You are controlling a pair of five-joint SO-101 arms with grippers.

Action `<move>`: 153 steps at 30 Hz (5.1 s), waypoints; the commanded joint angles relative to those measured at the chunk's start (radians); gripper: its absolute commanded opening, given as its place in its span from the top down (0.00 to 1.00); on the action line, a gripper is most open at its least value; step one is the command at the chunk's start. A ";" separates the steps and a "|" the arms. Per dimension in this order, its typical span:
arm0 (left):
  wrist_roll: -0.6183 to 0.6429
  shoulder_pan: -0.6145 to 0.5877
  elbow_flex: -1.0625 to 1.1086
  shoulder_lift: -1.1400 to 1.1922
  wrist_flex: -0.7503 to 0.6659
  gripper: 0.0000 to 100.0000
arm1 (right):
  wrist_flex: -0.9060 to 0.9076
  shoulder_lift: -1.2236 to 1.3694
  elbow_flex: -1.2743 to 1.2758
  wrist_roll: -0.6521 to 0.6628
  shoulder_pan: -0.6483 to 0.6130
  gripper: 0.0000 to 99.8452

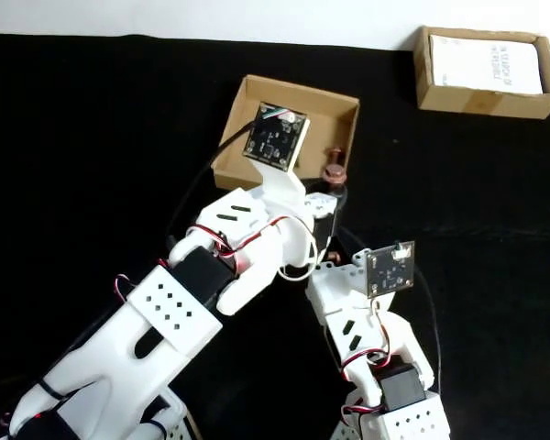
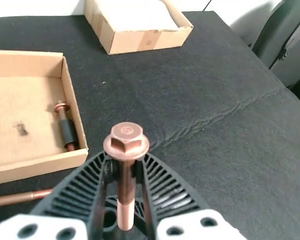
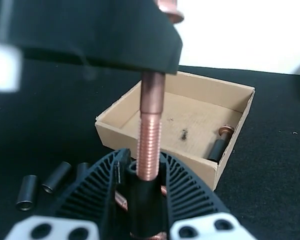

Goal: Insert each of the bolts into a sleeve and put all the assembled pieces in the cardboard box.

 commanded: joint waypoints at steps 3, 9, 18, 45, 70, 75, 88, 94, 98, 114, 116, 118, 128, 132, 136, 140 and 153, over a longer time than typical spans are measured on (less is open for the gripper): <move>-0.008 -0.061 -0.010 -0.004 -0.064 0.99 | -0.021 -0.012 -0.008 0.006 0.001 0.99; -0.006 -0.065 -0.004 -0.005 -0.075 0.99 | -0.021 -0.012 -0.008 0.006 0.001 0.99; 0.002 -0.041 0.134 -0.008 -0.081 0.99 | -0.021 -0.012 -0.007 0.006 0.002 0.99; 0.109 -0.036 0.030 -0.013 -0.074 0.99 | -0.090 -0.010 0.061 0.005 0.013 0.99; 0.107 -0.054 -0.024 -0.015 -0.025 0.99 | -0.093 -0.012 0.127 0.005 0.025 0.99; 0.112 -0.045 0.013 -0.015 -0.020 0.99 | -0.093 -0.012 0.127 0.005 0.062 0.99; 0.107 0.050 0.059 -0.005 0.110 0.97 | -0.093 -0.012 0.125 0.005 0.058 0.99; 0.107 0.028 0.025 -0.013 0.244 0.77 | -0.093 -0.012 0.091 0.002 0.061 0.99; 0.107 -0.013 -0.051 -0.013 0.436 0.76 | -0.093 -0.004 0.074 0.000 0.062 0.99; 0.106 -0.174 -0.285 -0.463 0.861 0.92 | -0.093 0.225 -0.377 -0.084 0.209 0.99; 0.106 -0.174 -0.285 -0.542 0.861 0.99 | -0.093 0.384 -0.504 -0.092 0.213 0.99; 0.106 -0.174 -0.285 -0.601 0.861 0.98 | -0.091 0.536 -0.634 -0.143 0.236 0.99; 0.106 -0.499 -0.010 -0.851 0.844 0.99 | -0.085 1.193 -1.196 -0.192 0.237 0.99; 0.106 -0.645 0.246 -0.960 0.661 0.99 | -0.045 1.446 -1.440 -0.190 0.231 0.99; 0.106 -0.753 0.521 -1.072 0.443 0.99 | 0.101 1.728 -1.718 -0.190 0.194 0.99; 0.106 -0.773 0.723 -1.179 0.299 0.99 | 0.255 2.006 -1.995 -0.190 0.159 0.99; 0.107 -0.777 1.049 -1.185 0.166 0.99 | 0.628 2.690 -2.712 -0.112 0.116 0.99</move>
